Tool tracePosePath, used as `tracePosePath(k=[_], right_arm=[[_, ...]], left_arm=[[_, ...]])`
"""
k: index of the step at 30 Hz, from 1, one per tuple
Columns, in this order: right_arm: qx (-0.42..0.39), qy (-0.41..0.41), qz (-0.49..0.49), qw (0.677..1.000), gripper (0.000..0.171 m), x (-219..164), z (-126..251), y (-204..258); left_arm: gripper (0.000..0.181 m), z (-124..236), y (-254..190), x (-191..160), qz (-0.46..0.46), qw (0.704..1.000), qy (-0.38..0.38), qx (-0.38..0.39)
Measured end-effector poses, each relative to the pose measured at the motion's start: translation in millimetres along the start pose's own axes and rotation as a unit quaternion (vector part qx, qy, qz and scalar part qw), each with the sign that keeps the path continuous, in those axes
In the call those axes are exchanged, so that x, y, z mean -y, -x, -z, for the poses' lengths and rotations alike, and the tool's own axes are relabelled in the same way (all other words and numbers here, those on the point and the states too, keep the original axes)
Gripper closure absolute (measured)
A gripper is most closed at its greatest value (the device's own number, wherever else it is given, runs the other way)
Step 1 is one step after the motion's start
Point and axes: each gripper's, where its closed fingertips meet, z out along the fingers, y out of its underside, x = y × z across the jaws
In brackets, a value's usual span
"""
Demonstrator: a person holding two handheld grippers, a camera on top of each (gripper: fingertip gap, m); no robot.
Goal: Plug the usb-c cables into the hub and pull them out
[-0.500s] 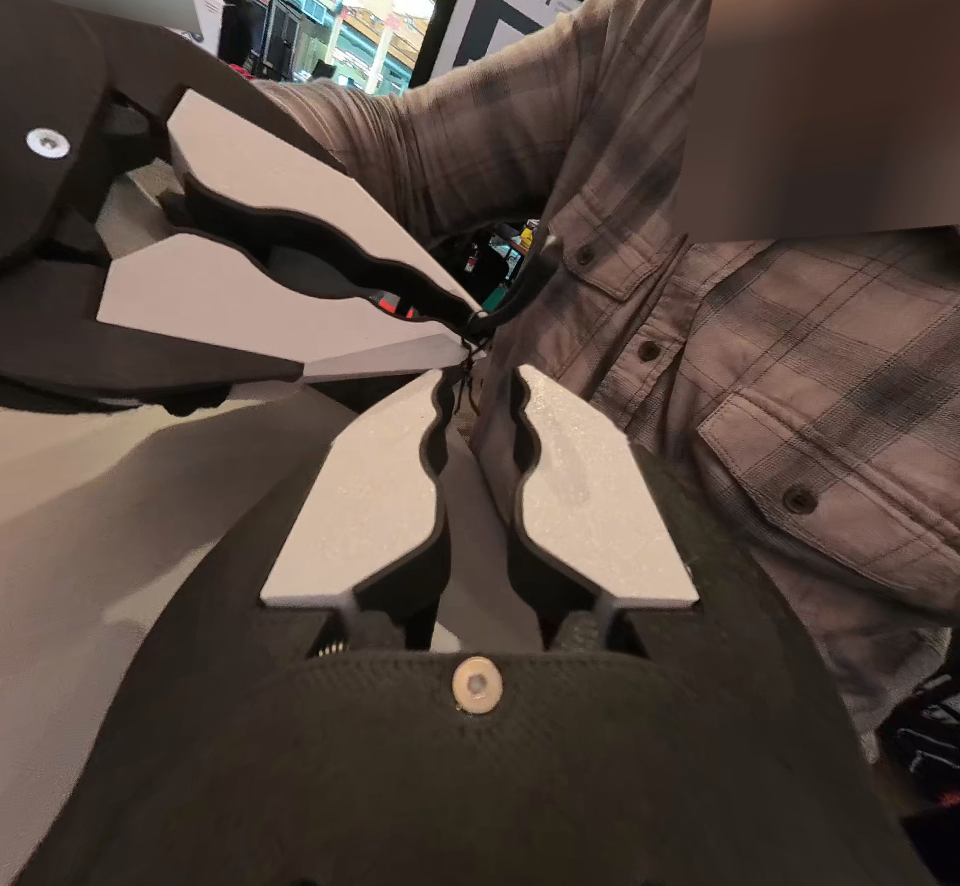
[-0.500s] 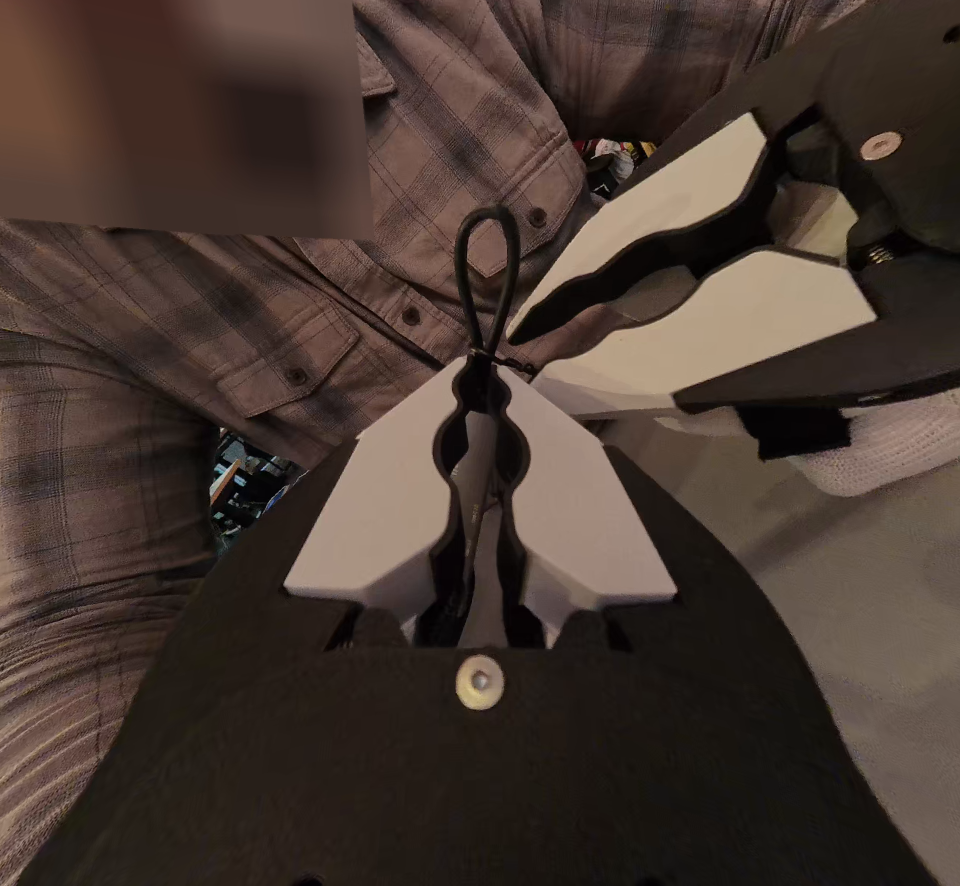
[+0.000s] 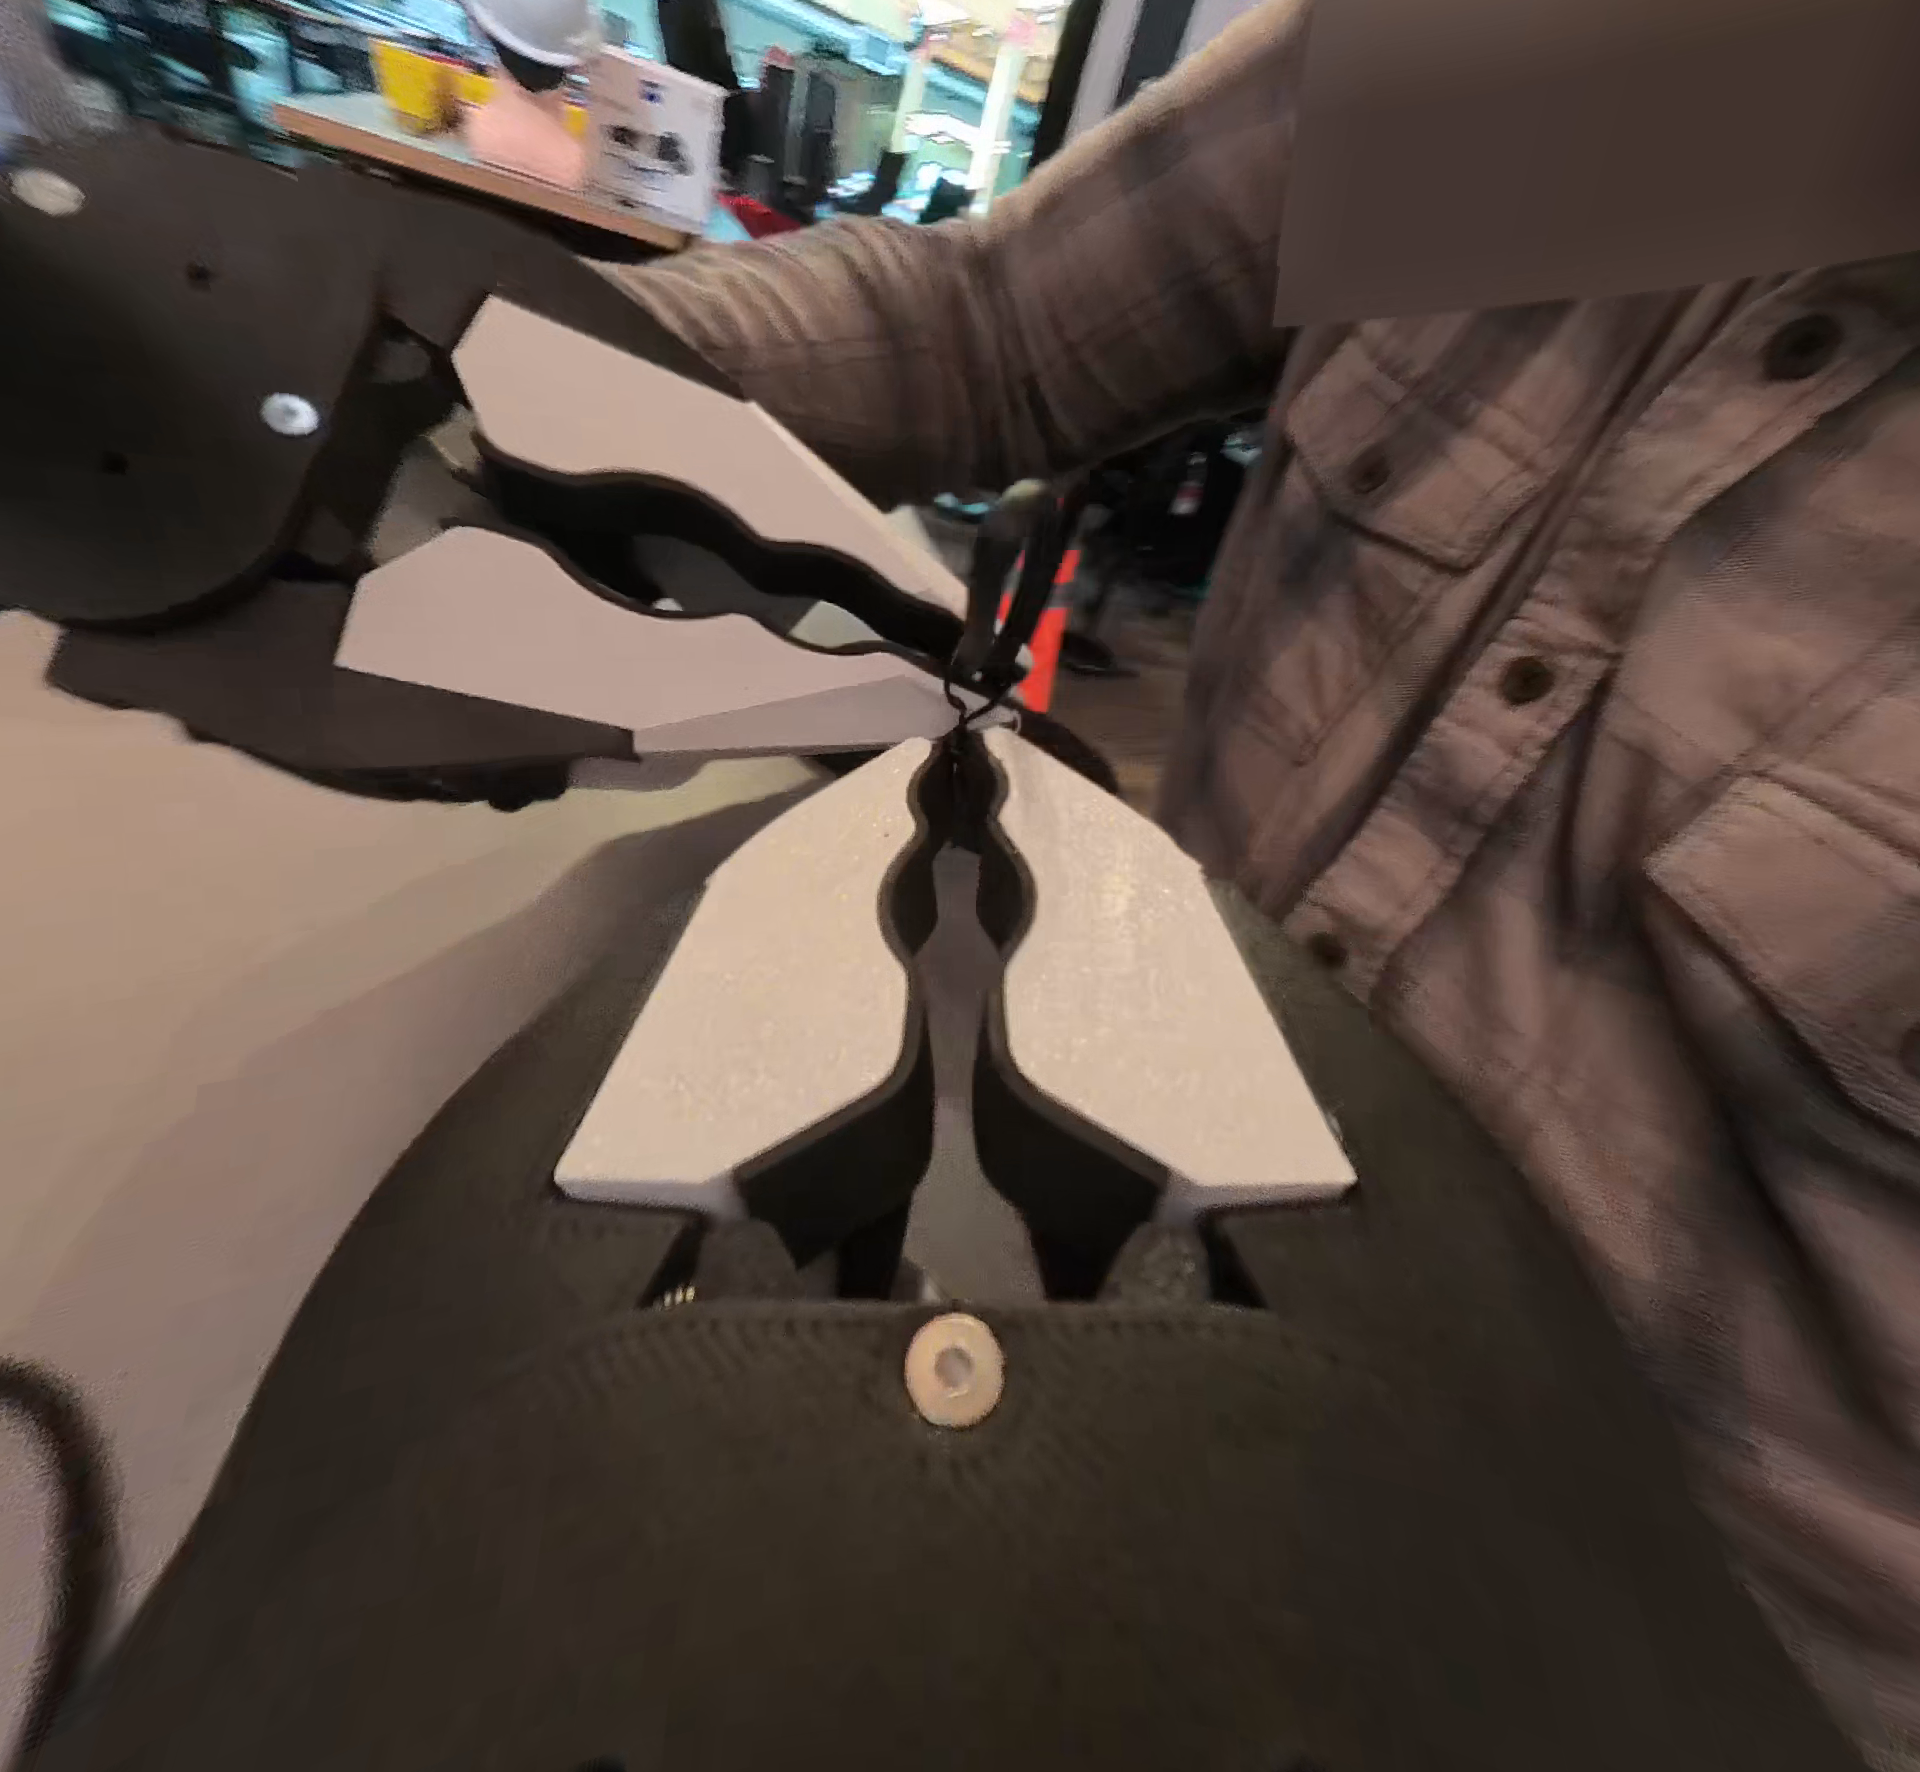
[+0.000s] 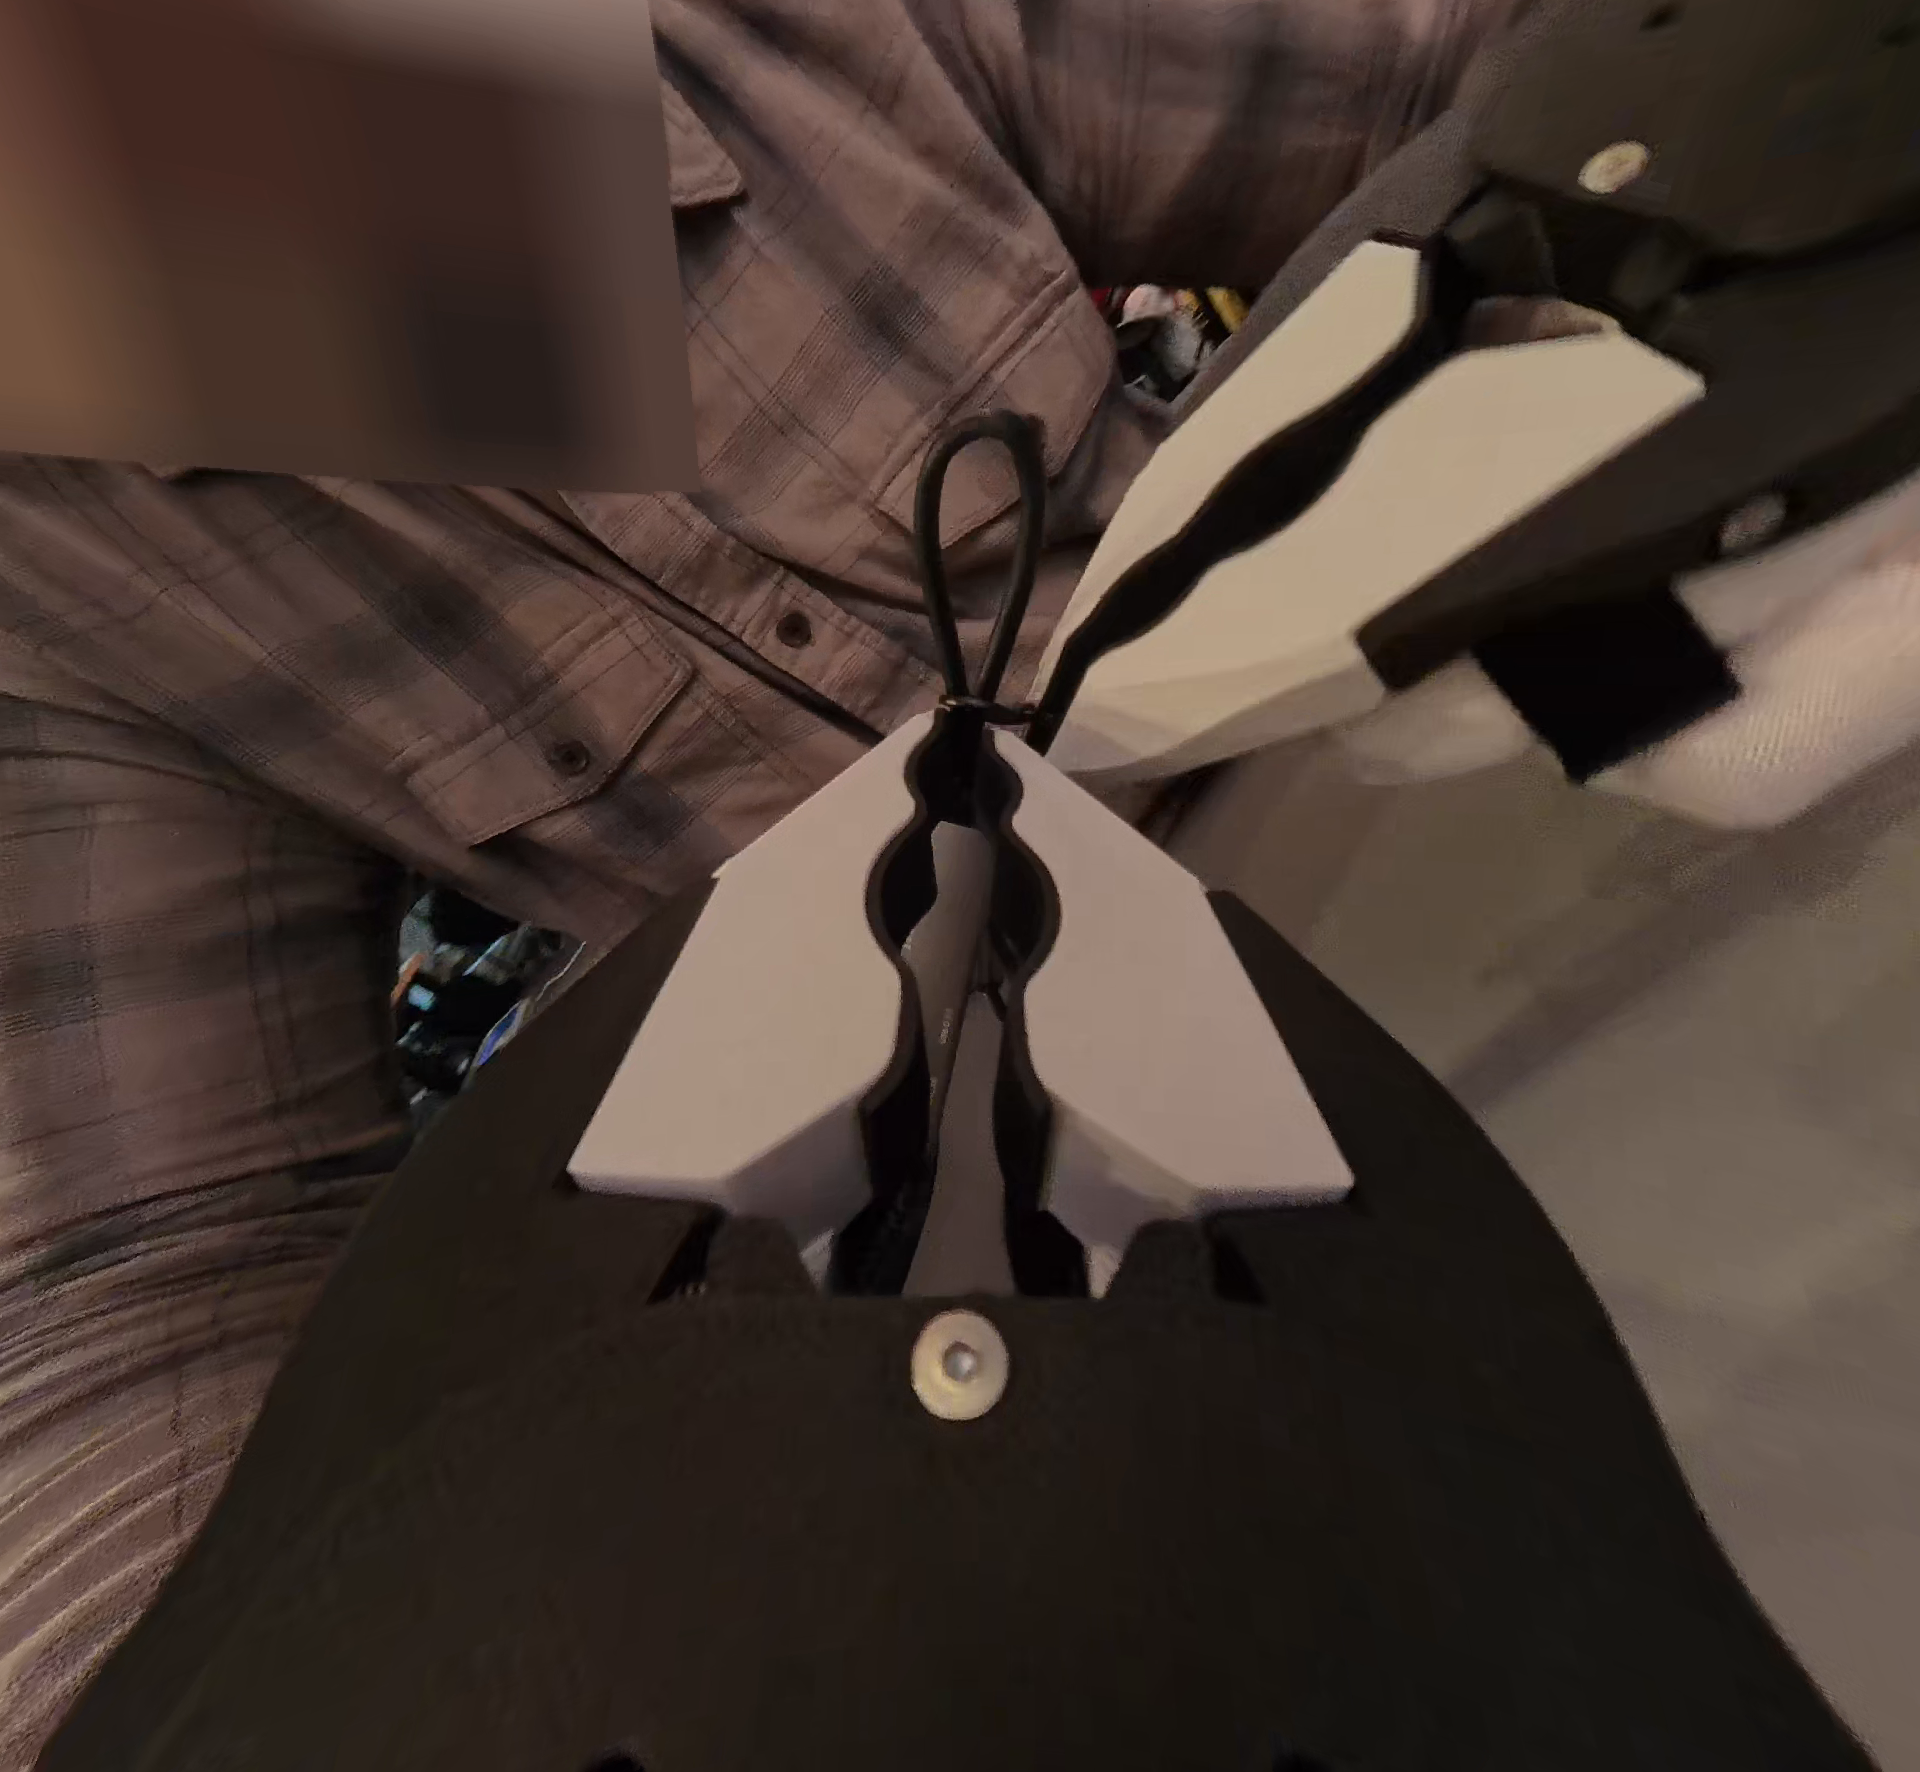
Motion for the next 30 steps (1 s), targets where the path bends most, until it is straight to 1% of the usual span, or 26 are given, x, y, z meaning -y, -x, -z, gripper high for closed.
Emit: tracePosePath(k=[3,6,7,9,10,11,14,16,19,23,24,26,28,30], right_arm=[[-0.027,-0.039,0.007,0.999,0.171,6.0,8.4,-4.5],[-0.039,-0.077,0.022,0.996,0.17,13.3,12.9,-6.3],[-0.052,-0.082,0.029,0.995,0.17,15.0,13.4,-8.2],[-0.078,-0.07,0.047,0.993,0.17,15.3,11.1,-8.2],[-0.083,-0.058,0.052,0.994,0.171,14.7,9.6,-6.1],[-0.09,-0.032,0.058,0.994,0.17,12.1,6.3,-4.0],[-0.134,0.072,0.072,0.986,0.171,7.4,-3.4,-0.3],[-0.171,0.141,0.077,0.972,0.171,5.6,-4.1,1.0],[-0.188,0.21,0.077,0.956,0.171,6.6,-3.3,8.3],[-0.204,0.276,0.087,0.935,0.17,8.3,-3.3,14.3],[-0.209,0.281,0.091,0.932,0.17,9.6,-3.1,14.7],[-0.212,0.249,0.088,0.941,0.17,13.8,0.2,13.4],[-0.199,0.181,0.078,0.96,0.17,17.9,5.3,12.6],[-0.187,0.108,0.078,0.973,0.17,22.0,9.9,11.8]], left_arm=[[0.178,9.4,11.3,9.9,-0.045,0.996,-0.001,0.076],[0.178,15.4,16.6,17.6,-0.086,0.988,0.005,0.129],[0.178,17.3,16.0,18.9,-0.083,0.988,0.005,0.13],[0.179,20.2,11.2,22.5,-0.061,0.992,-0.014,0.107],[0.179,19.5,6.9,23.1,-0.037,0.996,-0.027,0.083],[0.179,17.6,-1.2,23.6,-0.006,0.998,-0.041,0.04],[0.179,12.3,-15.3,22.4,0.023,0.997,-0.069,-0.025],[0.179,10.9,-20.7,25.0,0.017,0.996,-0.076,-0.039],[0.179,8.0,-27.6,31.6,-0.002,0.995,-0.087,-0.055],[0.179,4.5,-35.6,37.1,-0.008,0.992,-0.098,-0.085],[0.179,4.8,-35.0,39.9,-0.014,0.991,-0.107,-0.08],[0.179,7.2,-29.5,46.7,-0.035,0.992,-0.115,-0.042],[0.18,10.5,-19.1,51.3,-0.08,0.992,-0.094,0.031],[0.18,13.1,-11.5,55.2,-0.125,0.985,-0.069,0.092]])
